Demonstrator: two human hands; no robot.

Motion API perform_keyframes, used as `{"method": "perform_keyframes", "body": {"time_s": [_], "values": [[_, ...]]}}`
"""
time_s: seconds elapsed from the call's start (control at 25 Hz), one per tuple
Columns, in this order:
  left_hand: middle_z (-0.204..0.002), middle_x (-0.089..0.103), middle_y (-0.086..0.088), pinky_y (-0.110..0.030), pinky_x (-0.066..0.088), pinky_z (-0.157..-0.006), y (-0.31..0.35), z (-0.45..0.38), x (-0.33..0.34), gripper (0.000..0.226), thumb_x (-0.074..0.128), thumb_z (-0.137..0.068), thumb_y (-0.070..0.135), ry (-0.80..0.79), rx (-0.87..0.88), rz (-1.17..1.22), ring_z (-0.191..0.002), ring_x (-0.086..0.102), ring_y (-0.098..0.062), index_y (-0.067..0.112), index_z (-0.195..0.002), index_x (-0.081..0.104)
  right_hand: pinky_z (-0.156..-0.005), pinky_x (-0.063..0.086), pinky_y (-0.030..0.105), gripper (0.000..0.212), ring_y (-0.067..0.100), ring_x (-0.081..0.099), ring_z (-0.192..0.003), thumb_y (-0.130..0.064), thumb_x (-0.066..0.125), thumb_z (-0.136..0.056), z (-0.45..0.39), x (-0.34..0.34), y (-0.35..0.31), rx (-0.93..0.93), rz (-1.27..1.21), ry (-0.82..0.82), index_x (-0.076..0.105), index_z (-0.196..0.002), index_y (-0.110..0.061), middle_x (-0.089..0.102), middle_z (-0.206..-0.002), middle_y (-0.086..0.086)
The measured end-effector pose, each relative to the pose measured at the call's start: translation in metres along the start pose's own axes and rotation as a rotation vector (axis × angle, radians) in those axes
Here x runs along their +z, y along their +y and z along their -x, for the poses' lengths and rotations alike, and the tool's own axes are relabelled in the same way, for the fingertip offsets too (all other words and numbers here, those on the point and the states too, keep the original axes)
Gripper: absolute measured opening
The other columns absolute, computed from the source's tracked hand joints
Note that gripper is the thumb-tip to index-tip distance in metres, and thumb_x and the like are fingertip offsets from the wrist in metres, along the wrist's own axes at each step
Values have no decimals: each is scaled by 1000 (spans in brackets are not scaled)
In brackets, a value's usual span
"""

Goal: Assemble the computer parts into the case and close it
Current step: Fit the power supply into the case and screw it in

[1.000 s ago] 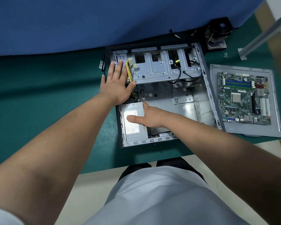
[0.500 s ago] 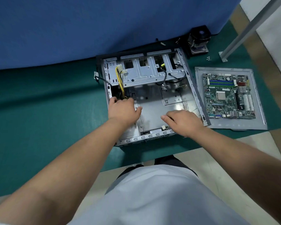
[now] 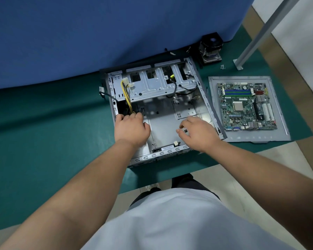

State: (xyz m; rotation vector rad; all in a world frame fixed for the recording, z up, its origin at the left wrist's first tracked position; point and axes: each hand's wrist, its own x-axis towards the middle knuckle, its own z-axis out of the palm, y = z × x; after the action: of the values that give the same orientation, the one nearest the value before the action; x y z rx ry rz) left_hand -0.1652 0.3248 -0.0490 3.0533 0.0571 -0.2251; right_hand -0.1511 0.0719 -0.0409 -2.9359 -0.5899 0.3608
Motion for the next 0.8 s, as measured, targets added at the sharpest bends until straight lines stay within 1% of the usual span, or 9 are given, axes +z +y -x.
{"method": "perform_keyframes", "body": {"time_s": [0.12,0.16,0.2,0.24,0.32,0.36,0.44,0.6,0.8], "values": [[-91,66,-1,-42,34,-94,-1,0,-1,33,33,-94,40,10,1,12,-82,60,-23,19,-95,59,-109,42,47,49,28,44,-133,-38,45,-97,-17,-17,13,127,149,326,51,-138,-13,47,-143,10],[-90,65,0,-41,34,-94,-1,0,0,33,33,-94,40,13,0,9,-81,60,-23,19,-94,58,-113,40,50,56,32,40,-138,-32,47,-96,-26,-24,20,228,166,318,40,-147,-9,40,-150,14],[-89,65,0,-41,34,-94,-1,0,0,32,33,-94,40,14,2,7,-80,59,-23,19,-93,58,-109,43,51,64,36,42,-137,-25,49,-96,-35,-29,26,325,112,239,28,-154,-7,34,-155,17],[-89,64,1,-41,34,-94,-1,0,1,32,33,-94,40,18,3,5,-79,59,-22,19,-93,57,-97,50,50,72,38,50,-128,-17,49,-97,-42,-32,29,407,17,127,15,-159,-9,30,-157,18],[-88,64,1,-41,34,-95,-3,-1,2,31,33,-94,40,25,0,5,-80,59,-22,20,-92,57,-64,50,41,87,34,61,-95,-2,49,-94,-47,-28,30,486,-57,-23,-4,-162,-15,33,-152,19],[-88,64,1,-41,34,-95,-2,-2,2,31,34,-94,40,27,-1,7,-80,59,-22,20,-92,57,-57,46,39,91,32,58,-82,3,48,-92,-46,-26,31,490,-36,-8,-7,-162,-16,37,-146,20],[-87,63,2,-41,34,-96,-1,-2,1,31,34,-94,39,23,-3,15,-81,60,-22,19,-92,58,-53,46,39,97,30,53,-71,10,49,-87,-42,-25,33,472,7,44,-6,-162,-17,43,-137,21],[-84,62,2,-41,34,-94,-3,11,1,30,33,-94,38,15,-19,18,-78,57,-21,20,-88,55,-54,56,43,99,29,58,-65,14,49,-84,-28,-18,36,406,69,47,-4,-163,-16,47,-133,21],[-90,64,2,-40,33,-94,-4,22,3,31,32,-95,40,-12,-26,12,-82,59,-21,20,-92,56,-51,51,40,94,28,55,-64,10,47,-85,-19,-7,35,377,69,82,-1,-163,-14,50,-127,21]]}}
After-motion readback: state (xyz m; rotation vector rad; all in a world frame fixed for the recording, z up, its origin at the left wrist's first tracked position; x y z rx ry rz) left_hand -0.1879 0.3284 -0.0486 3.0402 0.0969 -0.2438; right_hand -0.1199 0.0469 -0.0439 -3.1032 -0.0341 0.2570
